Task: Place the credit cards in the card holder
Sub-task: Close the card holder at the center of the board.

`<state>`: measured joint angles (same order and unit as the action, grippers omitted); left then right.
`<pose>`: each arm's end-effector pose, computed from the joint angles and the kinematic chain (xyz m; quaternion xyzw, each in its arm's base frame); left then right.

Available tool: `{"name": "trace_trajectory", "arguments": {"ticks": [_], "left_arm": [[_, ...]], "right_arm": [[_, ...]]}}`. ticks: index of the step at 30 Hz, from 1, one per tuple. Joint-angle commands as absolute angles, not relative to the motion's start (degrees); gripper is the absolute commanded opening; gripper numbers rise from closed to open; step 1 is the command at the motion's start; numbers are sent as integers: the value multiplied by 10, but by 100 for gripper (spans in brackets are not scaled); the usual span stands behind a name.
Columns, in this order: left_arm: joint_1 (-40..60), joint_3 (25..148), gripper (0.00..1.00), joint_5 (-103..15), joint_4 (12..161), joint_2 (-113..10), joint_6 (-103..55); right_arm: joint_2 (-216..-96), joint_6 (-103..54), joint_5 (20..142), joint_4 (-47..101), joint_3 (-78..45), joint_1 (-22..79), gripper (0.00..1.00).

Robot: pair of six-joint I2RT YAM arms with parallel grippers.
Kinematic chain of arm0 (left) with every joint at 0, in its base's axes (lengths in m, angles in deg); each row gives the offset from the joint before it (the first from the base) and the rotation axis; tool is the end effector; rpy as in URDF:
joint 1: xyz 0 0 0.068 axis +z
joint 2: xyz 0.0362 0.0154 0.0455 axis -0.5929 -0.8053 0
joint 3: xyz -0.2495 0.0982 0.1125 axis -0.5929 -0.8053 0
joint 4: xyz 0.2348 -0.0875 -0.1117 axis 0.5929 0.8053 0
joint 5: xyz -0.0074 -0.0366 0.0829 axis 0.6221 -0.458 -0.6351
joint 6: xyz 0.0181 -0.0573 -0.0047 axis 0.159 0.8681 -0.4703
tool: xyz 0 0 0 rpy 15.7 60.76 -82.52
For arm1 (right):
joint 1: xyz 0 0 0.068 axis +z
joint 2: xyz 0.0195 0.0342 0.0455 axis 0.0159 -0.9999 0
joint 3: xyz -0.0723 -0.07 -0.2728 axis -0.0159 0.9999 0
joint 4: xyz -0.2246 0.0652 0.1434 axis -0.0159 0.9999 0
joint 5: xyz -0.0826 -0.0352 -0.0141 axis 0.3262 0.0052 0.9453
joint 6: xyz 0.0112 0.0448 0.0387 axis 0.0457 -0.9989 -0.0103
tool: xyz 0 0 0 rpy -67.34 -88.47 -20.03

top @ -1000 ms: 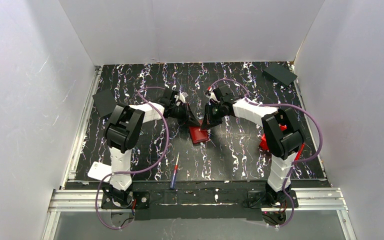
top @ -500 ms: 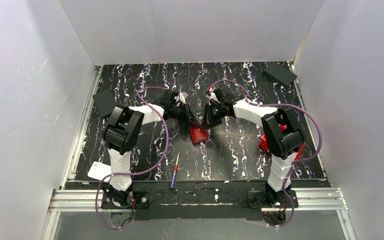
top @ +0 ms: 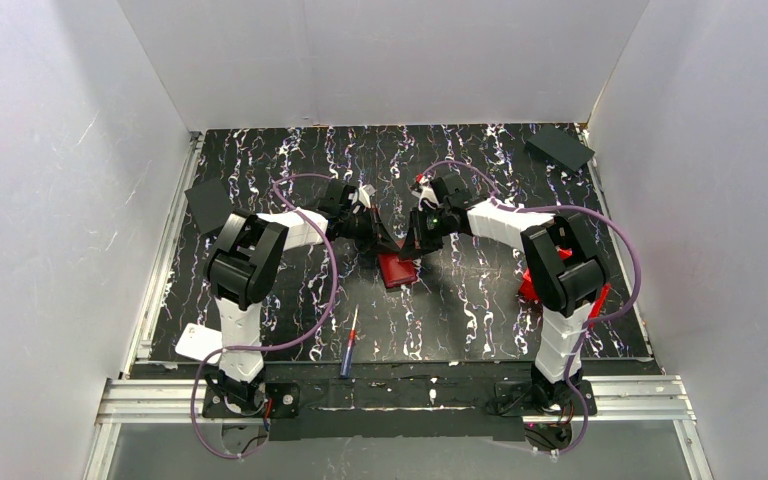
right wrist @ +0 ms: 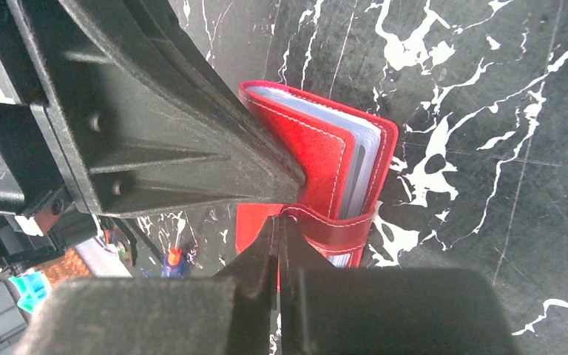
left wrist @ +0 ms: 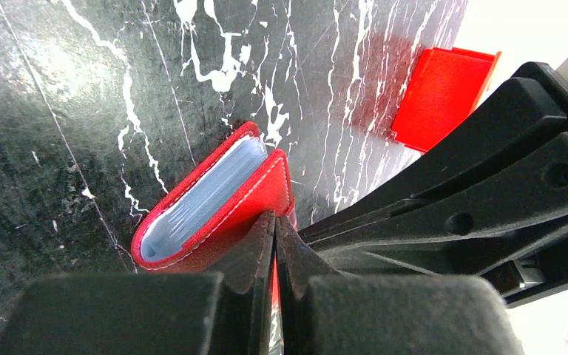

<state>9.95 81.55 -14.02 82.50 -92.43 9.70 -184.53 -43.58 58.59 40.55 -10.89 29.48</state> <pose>0.3807 -0.2202 0.1384 -0.0100 0.8752 -0.4658 0.1304 0.3514 0.2316 0.1715 -0.1160 0.9137 0.3577 0.1543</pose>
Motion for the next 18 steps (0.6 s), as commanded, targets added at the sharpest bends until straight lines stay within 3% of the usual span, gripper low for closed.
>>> {"name": "trace_trajectory", "arguments": {"ticks": [1,11,18], "left_arm": [[87,786,0,-204,890,-946,73],[87,784,0,-202,889,-954,73],[87,786,0,-201,891,-957,72]], "right_arm": [[-1870,-415,553,362,-90,311,1],[-1871,-345,551,348,-78,311,1],[-1834,-390,536,233,-21,308,1]]}}
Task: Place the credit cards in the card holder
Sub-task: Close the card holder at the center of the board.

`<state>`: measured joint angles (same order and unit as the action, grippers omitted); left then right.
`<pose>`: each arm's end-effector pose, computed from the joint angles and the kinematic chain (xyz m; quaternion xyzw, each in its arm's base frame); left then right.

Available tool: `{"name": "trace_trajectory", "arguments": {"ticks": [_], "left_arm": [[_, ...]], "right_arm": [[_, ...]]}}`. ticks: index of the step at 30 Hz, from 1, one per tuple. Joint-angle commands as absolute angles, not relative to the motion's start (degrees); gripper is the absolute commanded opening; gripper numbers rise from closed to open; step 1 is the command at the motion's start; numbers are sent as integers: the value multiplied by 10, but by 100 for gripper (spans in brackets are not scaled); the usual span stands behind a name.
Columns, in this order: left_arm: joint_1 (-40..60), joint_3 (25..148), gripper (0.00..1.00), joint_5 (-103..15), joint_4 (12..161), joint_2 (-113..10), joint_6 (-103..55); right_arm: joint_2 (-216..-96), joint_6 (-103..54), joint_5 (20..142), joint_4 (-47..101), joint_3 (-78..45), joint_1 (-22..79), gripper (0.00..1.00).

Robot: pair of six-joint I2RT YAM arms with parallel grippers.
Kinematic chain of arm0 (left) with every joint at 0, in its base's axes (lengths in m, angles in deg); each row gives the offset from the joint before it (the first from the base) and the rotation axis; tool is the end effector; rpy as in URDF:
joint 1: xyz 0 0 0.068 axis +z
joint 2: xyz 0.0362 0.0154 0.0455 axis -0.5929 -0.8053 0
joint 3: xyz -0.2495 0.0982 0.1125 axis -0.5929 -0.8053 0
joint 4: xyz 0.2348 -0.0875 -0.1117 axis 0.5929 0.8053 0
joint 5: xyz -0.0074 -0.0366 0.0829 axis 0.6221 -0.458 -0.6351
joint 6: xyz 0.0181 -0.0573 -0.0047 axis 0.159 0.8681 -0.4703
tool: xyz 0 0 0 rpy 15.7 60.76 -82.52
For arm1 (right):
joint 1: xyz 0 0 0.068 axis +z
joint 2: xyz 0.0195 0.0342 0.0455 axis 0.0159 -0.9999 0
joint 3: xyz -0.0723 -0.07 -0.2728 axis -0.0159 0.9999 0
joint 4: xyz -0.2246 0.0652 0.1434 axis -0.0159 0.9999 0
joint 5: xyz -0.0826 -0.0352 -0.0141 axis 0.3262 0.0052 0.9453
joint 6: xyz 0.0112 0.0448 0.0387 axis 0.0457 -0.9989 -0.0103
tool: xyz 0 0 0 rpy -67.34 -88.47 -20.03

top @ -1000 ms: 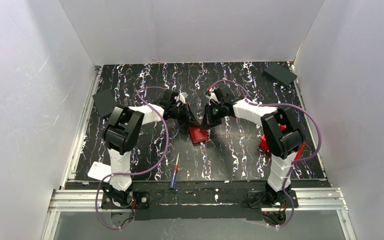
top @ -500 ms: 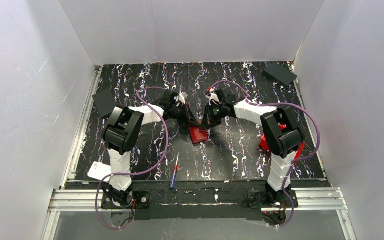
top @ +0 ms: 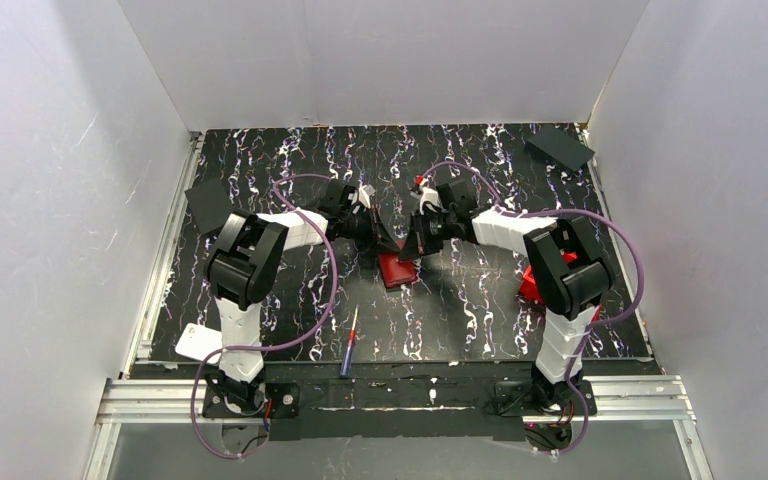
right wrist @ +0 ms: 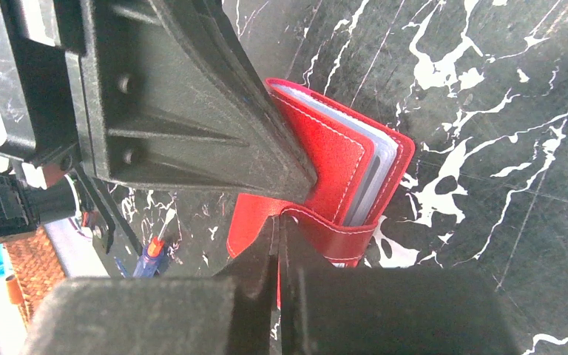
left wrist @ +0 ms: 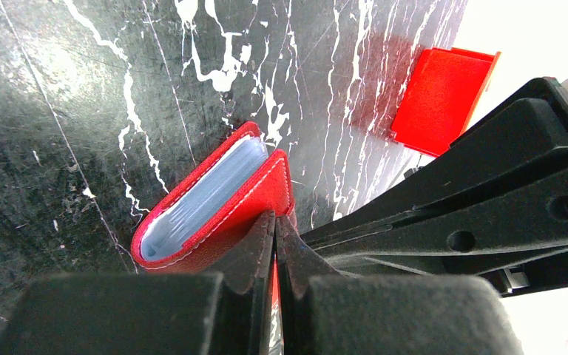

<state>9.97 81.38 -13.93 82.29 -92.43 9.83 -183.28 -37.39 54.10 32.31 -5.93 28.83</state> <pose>0.3804 -0.2199 0.1378 -0.0107 0.8748 -0.4666 0.1298 0.3454 0.2261 0.1654 -0.1807 0.8823 0.3903 0.1913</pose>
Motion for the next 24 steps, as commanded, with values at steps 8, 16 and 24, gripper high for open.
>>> {"name": "trace_trajectory", "arguments": {"ticks": [8,16,24], "left_arm": [[87,785,0,-202,892,-957,70],[87,784,0,-202,890,-958,71],[87,775,0,-201,889,-959,75]], "right_arm": [[-1820,-412,520,179,4,303,1],[-1820,-391,510,175,10,303,1],[-1837,-356,492,161,4,303,1]]}}
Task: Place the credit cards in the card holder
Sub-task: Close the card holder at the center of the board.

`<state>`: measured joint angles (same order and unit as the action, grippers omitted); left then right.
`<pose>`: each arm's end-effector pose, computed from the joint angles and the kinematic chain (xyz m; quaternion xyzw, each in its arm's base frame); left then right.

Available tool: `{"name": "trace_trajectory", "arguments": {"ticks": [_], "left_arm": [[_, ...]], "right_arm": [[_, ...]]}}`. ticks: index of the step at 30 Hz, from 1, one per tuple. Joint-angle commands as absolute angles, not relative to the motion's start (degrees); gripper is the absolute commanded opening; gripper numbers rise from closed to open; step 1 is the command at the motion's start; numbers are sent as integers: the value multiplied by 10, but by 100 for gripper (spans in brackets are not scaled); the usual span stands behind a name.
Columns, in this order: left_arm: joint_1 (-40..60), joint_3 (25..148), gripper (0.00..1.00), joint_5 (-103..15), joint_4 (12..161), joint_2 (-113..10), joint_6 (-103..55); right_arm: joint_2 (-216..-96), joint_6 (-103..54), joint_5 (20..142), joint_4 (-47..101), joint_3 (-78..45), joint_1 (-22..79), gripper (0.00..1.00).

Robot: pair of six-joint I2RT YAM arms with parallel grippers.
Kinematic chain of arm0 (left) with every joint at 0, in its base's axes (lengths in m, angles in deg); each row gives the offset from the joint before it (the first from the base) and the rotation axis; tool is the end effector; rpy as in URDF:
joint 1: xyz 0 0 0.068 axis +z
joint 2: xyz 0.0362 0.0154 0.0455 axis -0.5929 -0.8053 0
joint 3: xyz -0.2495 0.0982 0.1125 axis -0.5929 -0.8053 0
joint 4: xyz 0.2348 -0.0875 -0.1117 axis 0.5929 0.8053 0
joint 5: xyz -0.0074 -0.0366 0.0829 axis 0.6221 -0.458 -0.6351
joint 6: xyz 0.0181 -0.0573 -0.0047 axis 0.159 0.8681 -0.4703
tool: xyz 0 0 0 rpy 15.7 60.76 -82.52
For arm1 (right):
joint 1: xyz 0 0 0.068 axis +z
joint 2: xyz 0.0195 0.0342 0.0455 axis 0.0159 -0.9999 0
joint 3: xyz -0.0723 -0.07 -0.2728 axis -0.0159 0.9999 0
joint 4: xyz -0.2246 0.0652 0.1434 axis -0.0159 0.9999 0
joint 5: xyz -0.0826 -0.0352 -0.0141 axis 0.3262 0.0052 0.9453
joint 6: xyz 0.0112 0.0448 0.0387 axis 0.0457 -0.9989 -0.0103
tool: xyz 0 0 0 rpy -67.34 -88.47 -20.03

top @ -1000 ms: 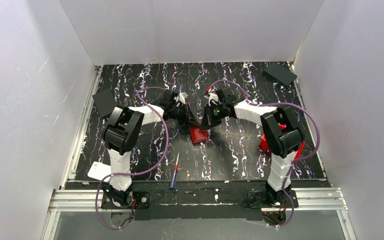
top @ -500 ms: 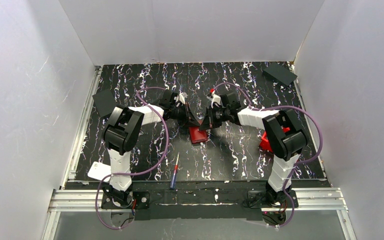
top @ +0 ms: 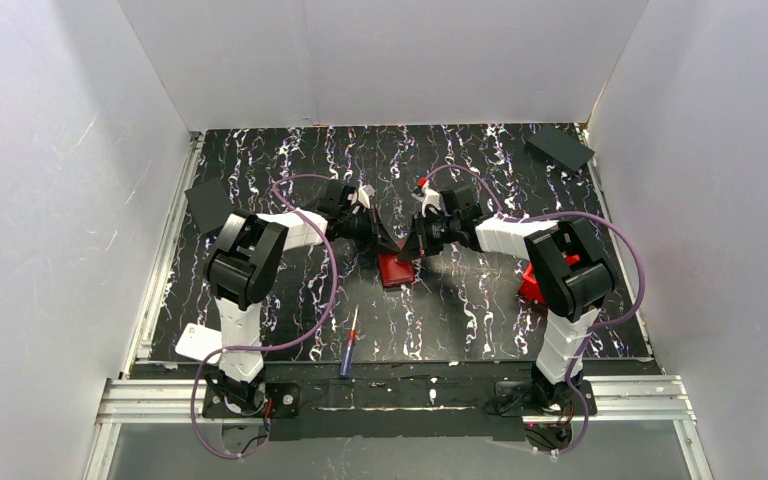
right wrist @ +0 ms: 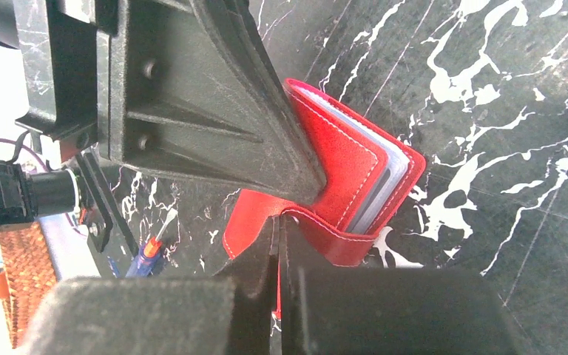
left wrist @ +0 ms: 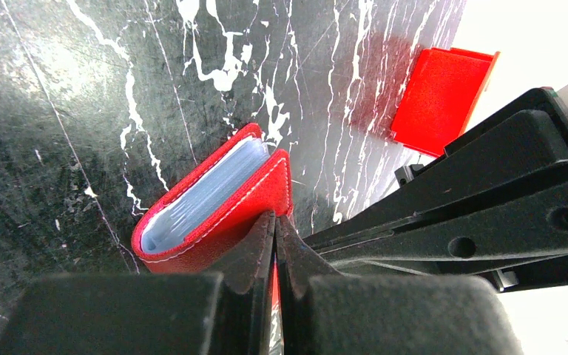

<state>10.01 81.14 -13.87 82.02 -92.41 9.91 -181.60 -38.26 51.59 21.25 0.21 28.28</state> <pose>0.3799 -0.2194 0.1372 -0.0113 0.8746 -0.4671 0.1296 0.3375 0.2190 0.1601 -0.1918 0.8558 0.4226 0.2286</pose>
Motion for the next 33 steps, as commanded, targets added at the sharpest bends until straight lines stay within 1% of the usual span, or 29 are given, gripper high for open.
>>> {"name": "trace_trajectory", "arguments": {"ticks": [1,6,16,26,33], "left_arm": [[87,774,0,-203,889,-959,76],[87,772,0,-202,889,-959,76],[86,771,0,-201,872,-962,78],[86,767,0,-202,870,-961,78],[84,763,0,-202,865,-962,82]], "right_arm": [[-1838,-349,490,165,0,303,1],[-1843,-319,500,182,-12,305,1],[-1871,-238,525,282,-51,321,1],[-1915,-153,629,404,-106,357,1],[-1957,-154,674,448,-121,381,1]]}}
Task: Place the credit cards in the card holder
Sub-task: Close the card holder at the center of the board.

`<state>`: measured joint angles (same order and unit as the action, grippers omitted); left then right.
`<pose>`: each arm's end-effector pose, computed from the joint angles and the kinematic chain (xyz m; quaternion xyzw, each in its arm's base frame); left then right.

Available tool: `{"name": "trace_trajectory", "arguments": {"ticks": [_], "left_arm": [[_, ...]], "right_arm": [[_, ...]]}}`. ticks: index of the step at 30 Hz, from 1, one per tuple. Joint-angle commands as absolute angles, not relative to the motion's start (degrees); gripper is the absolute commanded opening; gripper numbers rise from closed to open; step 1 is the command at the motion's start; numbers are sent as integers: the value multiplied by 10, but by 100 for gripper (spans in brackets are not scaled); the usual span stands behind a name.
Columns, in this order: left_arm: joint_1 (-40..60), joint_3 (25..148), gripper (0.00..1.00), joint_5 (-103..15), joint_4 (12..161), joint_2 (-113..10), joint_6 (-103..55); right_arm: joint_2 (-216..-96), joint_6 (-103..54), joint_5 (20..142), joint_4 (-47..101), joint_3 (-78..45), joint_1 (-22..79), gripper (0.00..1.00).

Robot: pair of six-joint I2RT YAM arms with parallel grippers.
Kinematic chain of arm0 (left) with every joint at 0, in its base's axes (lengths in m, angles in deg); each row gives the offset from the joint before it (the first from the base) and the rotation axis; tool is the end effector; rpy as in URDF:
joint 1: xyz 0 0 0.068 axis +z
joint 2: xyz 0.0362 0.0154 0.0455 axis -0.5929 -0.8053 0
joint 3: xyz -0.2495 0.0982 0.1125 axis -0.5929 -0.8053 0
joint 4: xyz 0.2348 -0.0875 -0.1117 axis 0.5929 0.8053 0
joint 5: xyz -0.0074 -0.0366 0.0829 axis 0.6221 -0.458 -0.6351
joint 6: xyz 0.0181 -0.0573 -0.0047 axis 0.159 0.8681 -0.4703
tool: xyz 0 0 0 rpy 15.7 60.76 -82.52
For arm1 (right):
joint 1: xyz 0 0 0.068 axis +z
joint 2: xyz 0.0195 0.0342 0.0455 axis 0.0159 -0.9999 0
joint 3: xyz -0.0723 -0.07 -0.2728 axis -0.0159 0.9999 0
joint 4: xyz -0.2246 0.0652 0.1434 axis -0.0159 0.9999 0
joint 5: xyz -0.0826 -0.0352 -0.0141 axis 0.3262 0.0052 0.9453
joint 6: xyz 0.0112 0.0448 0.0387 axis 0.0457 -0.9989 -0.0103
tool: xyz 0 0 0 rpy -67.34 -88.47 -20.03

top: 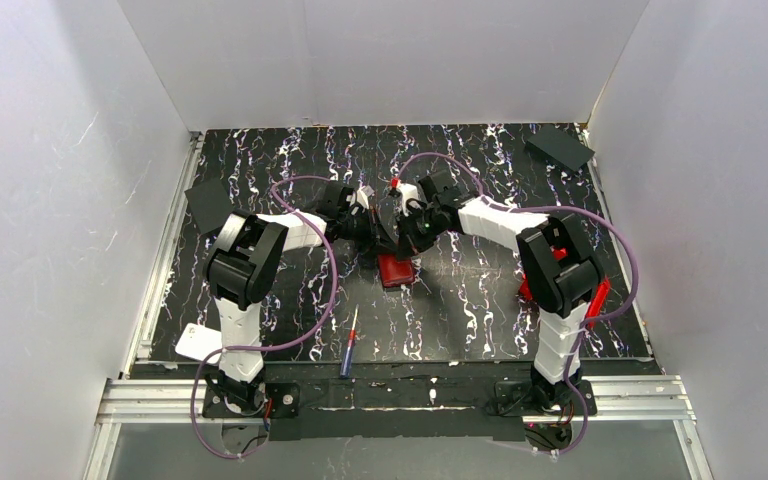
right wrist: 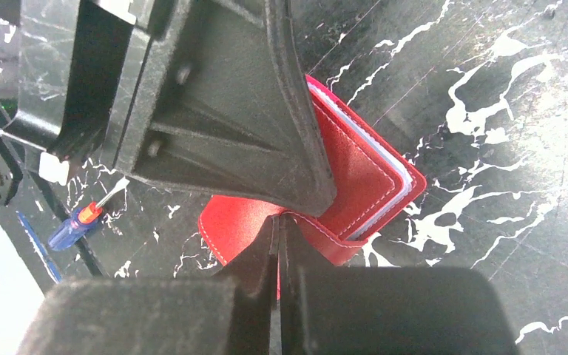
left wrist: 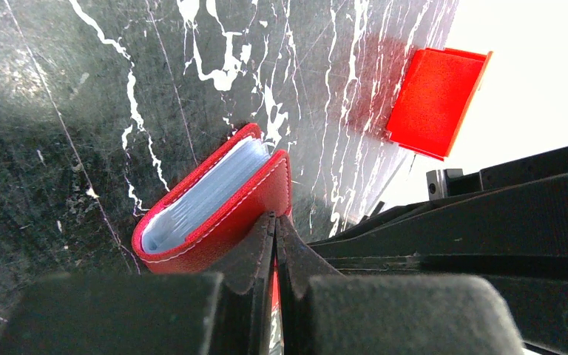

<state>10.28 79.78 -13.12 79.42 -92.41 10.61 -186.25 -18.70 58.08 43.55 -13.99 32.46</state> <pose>0.3785 -0.2169 0.1341 -0.0119 0.8694 -0.4759 0.1322 0.3454 0.2543 0.1726 -0.3313 0.8625 0.3229 0.2052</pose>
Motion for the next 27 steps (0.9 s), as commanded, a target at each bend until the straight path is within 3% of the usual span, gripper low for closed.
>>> {"name": "trace_trajectory", "arguments": {"ticks": [1,18,27], "left_arm": [[84,761,0,-203,865,-960,82],[84,756,0,-205,862,-959,84],[84,753,0,-204,861,-956,82]], "right_arm": [[-1960,-162,688,449,-117,385,1],[-2094,-354,814,539,-115,391,1],[-2150,-417,989,604,-137,423,1]]}}
